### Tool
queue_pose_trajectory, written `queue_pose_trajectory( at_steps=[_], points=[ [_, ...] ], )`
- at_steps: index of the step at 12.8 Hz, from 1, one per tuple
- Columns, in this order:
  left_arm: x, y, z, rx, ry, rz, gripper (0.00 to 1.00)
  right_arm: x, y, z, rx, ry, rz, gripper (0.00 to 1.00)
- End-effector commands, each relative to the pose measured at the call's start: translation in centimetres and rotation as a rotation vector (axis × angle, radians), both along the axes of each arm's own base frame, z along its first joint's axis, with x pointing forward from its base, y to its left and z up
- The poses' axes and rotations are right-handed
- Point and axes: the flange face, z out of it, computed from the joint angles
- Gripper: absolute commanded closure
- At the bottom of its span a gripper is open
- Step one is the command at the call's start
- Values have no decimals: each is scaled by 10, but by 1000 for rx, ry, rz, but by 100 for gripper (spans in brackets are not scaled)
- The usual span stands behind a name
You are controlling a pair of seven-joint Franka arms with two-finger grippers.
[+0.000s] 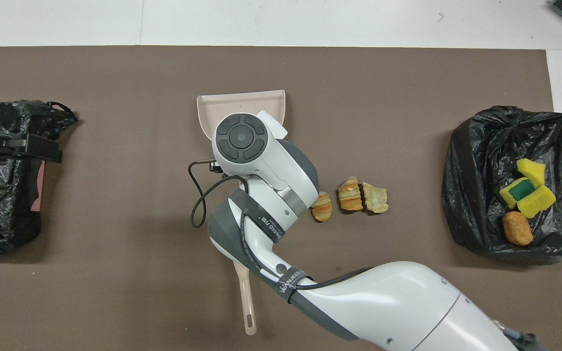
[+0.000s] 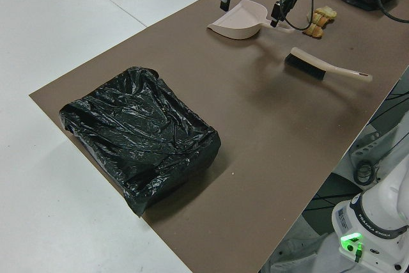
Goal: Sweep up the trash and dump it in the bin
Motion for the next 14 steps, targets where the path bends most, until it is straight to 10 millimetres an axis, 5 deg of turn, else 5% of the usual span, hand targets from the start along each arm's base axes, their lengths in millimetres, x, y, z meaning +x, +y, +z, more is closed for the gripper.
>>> queue_pose_trajectory(
  at_steps=[1,4,6,11,13,14],
  points=[
    [4,-37,-18,4,-37,15,0,-28,-8,42,5,3,18,0],
    [14,-71,-37,-6,-64,12,0,-81,-22,80,23,54,57,0],
    [19,-98,-53,-10,-57,21,0,-124,-30,83,13,90,83,0],
    [27,-167,-101,-38,-73,82,0,-228,-33,45,-3,100,159,0],
    [20,-179,-114,-29,-50,61,0,-249,-21,25,3,128,166,0],
    [10,-210,-138,-20,-20,26,0,-253,-21,7,-5,142,167,0]
  ],
)
